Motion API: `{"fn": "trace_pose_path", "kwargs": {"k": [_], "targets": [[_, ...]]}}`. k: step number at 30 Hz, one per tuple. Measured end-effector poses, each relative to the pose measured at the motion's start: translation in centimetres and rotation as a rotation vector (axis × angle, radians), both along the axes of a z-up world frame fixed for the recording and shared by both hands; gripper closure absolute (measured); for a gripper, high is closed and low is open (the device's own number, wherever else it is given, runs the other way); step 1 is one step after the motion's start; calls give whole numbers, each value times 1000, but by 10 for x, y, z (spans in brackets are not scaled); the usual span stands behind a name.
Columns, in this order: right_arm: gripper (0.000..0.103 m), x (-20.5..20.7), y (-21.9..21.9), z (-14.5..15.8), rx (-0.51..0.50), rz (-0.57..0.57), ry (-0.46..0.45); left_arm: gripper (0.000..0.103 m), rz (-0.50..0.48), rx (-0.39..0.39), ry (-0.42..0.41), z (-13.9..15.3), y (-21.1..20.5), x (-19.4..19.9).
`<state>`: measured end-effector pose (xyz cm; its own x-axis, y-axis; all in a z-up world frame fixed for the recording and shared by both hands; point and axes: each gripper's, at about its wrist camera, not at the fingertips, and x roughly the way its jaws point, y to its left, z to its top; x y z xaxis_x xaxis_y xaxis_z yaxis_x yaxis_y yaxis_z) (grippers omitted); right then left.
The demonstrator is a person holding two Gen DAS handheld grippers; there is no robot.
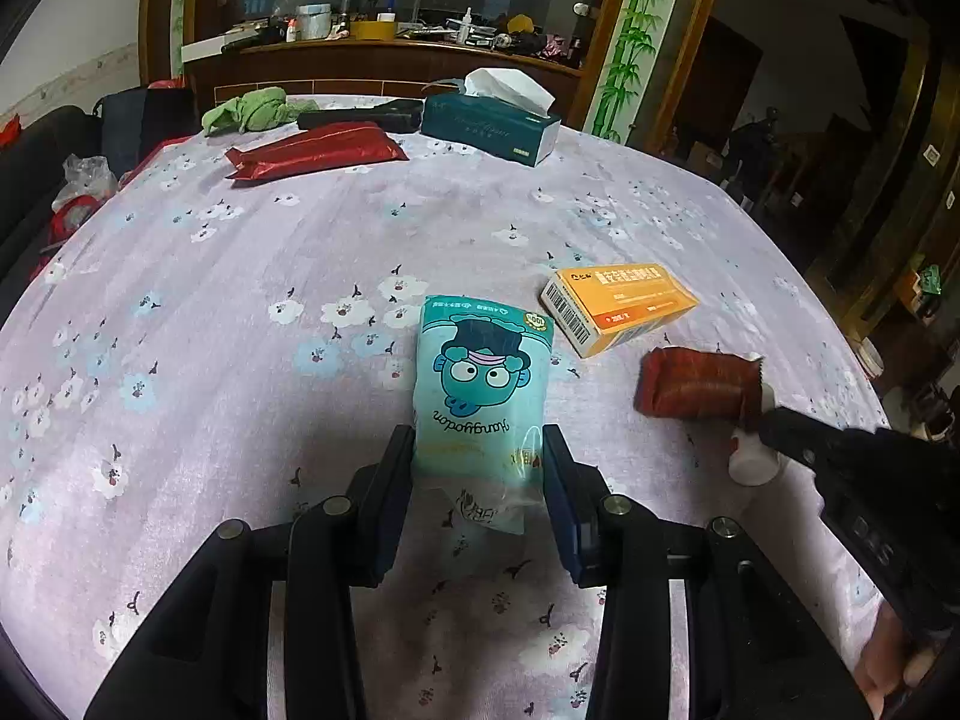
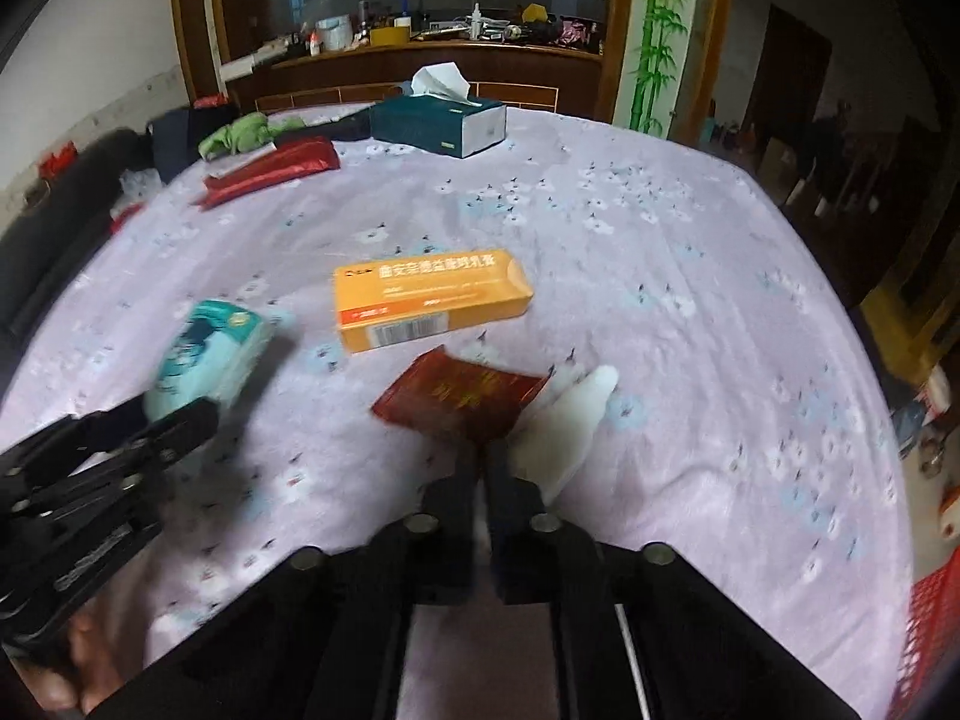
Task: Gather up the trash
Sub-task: 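Grasp the teal wet-wipe packet with the left gripper, then hold the teal packet in the left gripper while the right grasps the red snack packet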
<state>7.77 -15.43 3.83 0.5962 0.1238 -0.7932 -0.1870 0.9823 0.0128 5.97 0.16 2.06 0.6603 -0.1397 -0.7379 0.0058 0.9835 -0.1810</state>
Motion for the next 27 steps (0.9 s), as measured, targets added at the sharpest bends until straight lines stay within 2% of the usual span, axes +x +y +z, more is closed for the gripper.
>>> {"fn": "trace_pose_path", "kwargs": {"k": [13, 22, 25, 26, 27], "targets": [[102, -78, -25, 27, 123, 5, -84, 64, -25, 15, -12, 1, -9, -1], [102, -97, -49, 44, 186, -22, -126, 64, -29, 3, -22, 3, -8, -2], [102, -91, -47, 47, 181, -25, -135, 64, -41, 5, -20, 3, -12, -3], [99, -83, -46, 48, 189, -6, -122, 64, -42, 10, -21, 3, -13, -3], [88, -76, -44, 50, 196, 10, -115, 64, -41, 10, -22, 3, -13, -4]]}}
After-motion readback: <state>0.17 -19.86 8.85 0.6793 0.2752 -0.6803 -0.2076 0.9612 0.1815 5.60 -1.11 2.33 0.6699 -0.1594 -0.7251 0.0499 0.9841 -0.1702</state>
